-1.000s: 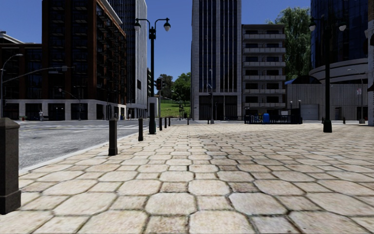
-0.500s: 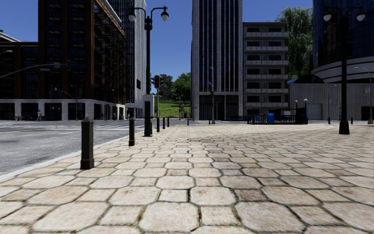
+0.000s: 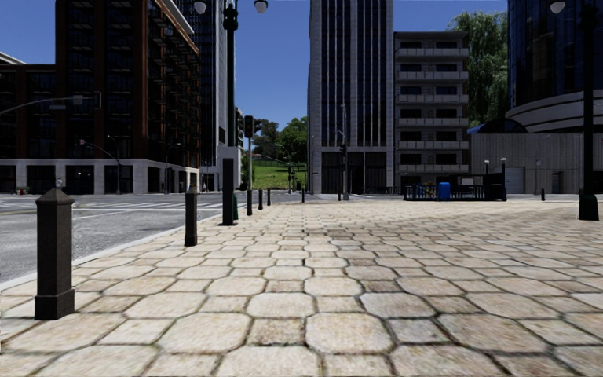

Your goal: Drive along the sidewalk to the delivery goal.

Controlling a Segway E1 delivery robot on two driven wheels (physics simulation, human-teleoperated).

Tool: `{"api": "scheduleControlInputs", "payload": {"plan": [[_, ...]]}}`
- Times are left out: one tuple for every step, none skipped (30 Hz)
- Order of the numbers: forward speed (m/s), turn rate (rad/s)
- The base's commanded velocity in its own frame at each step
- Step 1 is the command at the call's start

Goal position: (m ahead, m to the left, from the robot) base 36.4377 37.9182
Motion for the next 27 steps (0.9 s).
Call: {"api": "scheduleControlInputs", "payload": {"plan": [[2.00,0.00],[2.00,0.00],[2.00,0.00],[2.00,0.00],[2.00,0.00],[2.00,0.00],[2.00,0.00],[2.00,0.00],[2.00,0.00],[2.00,0.00],[2.00,0.00],[2.00,0.00],[2.00,0.00],[2.00,0.00],[2.00,0.00],[2.00,0.00],[2.00,0.00],[2.00,0.00],[2.00,0.00],[2.00,0.00],[2.00,0.00],[2.00,0.00],[2.00,0.00],[2.00,0.00],[2.00,0.00],[2.00,0.00],[2.00,0.00]]}}
